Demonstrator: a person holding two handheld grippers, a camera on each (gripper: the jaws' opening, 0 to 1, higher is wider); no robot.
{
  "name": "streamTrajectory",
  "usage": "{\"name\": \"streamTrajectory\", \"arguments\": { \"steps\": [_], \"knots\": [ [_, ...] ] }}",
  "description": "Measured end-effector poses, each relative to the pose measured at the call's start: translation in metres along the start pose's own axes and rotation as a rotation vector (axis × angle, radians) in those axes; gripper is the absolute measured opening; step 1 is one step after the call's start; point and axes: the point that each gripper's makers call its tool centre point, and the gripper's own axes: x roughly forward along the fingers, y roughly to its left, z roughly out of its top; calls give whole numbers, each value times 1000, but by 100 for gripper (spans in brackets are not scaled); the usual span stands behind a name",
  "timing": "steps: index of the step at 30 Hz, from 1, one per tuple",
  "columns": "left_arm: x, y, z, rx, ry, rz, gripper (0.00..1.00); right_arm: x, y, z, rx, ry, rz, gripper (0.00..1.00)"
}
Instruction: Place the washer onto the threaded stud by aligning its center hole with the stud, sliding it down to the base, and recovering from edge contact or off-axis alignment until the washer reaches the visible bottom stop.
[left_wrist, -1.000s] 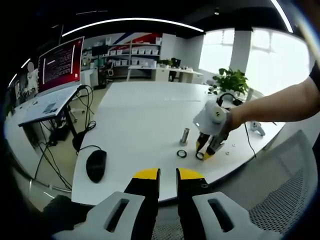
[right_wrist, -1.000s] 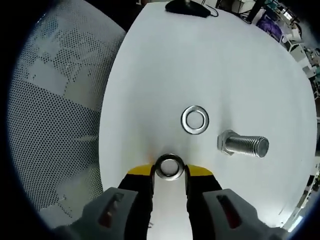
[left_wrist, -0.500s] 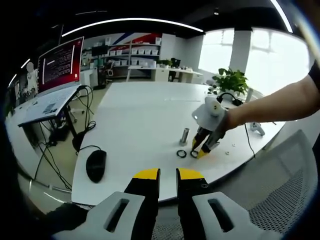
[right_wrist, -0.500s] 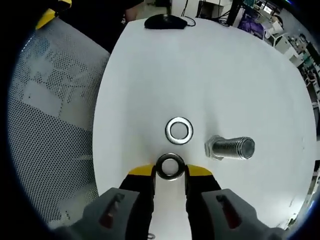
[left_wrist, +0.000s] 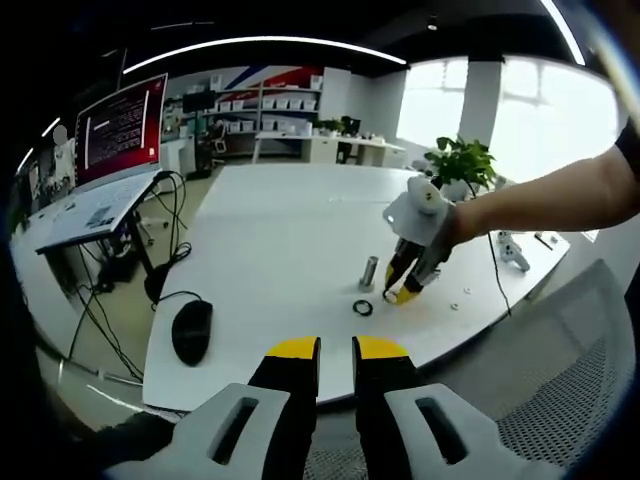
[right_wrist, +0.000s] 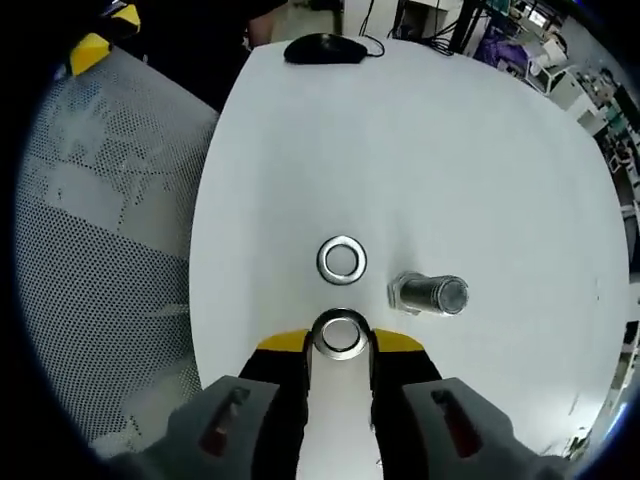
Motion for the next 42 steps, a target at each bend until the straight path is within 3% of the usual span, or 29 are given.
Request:
{"name": "streamTrajectory", "arguments": {
  "steps": [12,20,42],
  "knots": [
    [0,0,0,-1,0,-1,10,-26,-6,12,-14,-11,4,23],
    [0,0,0,-1,-2,-2,10,-42,-12,23,-45,-18,-30,23],
    [0,0,0,1,-1,-2,10,-39,-45,36,-79,-10,-113,23]
  ]
}}
